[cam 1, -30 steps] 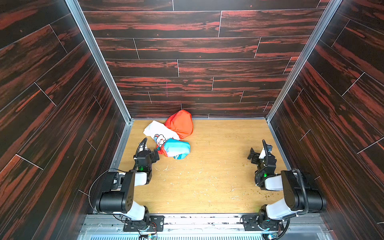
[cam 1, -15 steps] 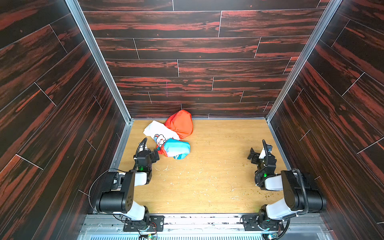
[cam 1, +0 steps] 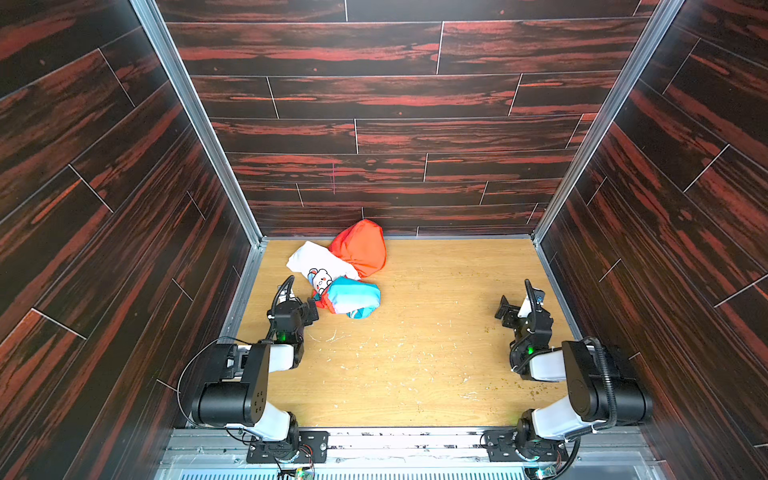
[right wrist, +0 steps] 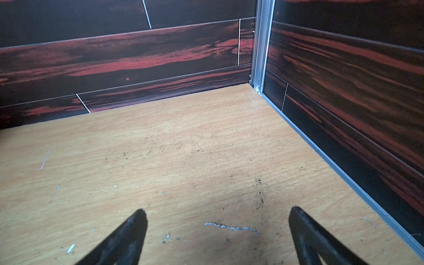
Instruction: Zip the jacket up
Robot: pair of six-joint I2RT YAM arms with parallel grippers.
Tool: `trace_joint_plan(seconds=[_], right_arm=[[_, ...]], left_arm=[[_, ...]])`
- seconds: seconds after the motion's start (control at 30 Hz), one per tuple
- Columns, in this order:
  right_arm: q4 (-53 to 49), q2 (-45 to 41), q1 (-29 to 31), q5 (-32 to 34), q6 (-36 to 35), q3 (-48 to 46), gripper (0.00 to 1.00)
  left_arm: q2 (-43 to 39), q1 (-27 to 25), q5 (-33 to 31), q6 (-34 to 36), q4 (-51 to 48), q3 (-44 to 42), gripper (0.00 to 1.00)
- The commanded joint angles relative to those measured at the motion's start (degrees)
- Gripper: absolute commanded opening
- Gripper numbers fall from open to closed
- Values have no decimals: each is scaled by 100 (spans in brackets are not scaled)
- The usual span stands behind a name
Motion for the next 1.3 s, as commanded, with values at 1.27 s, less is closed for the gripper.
trace_joint_plan(seconds=[1.27], right_arm=[[-9515,-251,-714,-1074,2663,5257,99]], left_arm=[[-1093,213,10,-4042,-5965,3352,99]])
